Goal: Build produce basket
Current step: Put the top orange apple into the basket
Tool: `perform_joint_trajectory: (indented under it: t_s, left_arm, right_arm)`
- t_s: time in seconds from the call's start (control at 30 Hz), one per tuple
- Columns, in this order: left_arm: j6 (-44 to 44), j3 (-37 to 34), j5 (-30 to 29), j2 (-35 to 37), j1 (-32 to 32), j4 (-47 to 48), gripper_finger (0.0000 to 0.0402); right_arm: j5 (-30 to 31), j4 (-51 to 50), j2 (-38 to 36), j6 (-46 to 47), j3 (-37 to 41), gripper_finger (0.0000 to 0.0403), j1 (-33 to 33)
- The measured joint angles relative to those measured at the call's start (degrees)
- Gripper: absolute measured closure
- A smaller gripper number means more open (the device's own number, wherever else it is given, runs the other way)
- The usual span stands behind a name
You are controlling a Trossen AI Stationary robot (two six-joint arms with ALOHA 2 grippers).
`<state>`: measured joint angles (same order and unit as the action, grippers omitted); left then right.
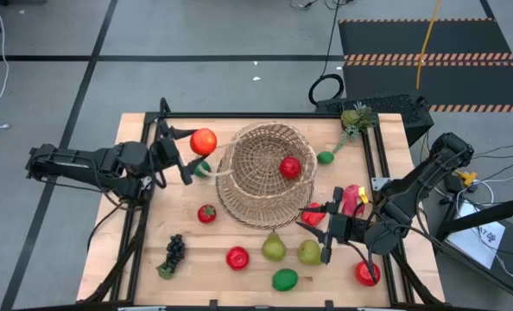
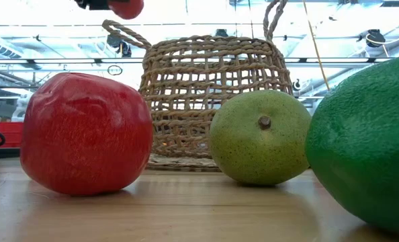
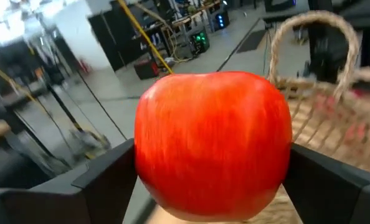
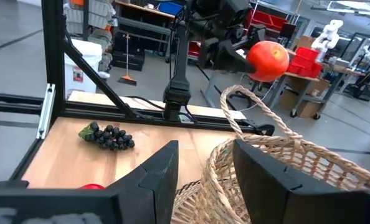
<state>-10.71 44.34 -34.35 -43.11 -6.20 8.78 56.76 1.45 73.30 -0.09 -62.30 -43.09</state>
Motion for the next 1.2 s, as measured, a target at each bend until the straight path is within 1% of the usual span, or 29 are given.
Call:
perform_joint_trajectory:
  t_s: [0.17,0.4,0.47,0.7,0.83,1.03,1.1,1.2]
  left_arm:
    - [10.98,0.00,0.00,0.00,0.00,0.02,0.0048]
    - [26.30,-0.02,-0.01,0.00,0.00,0.52,0.0048]
    - [29.79,-0.02,0.07,0.00,0.00,0.52,0.0048]
    - [39.10,-0.02,3.13,0.00,-0.02,0.51,0.0048]
    - [41.78,-0.02,3.44,0.00,-0.04,0.51,0.0048]
    - [45.23,-0.02,3.45,0.00,-0.04,0.50,0.0048]
    - [43.69,-0.02,3.43,-0.01,-0.02,0.48,0.0048]
    - [37.08,-0.02,3.43,-0.02,0.00,-0.43,0.0048]
  right_arm:
    - [-0.01,0.21,0.00,2.71,0.50,0.0255,0.00]
    - [-0.01,3.05,0.00,7.15,4.85,0.0255,0.00]
    - [-0.01,6.10,0.00,7.29,6.28,0.0255,0.00]
    - [-0.03,19.13,0.02,6.95,12.50,0.0255,-0.30]
    - [-0.08,24.93,0.02,7.42,15.21,0.0255,-0.52]
    - [-0.14,25.33,0.28,13.15,16.83,0.0255,-0.85]
    - [-0.15,25.27,0.87,13.34,16.84,0.0255,-1.09]
    - [-0.10,25.81,1.55,13.35,16.90,0.0255,-1.44]
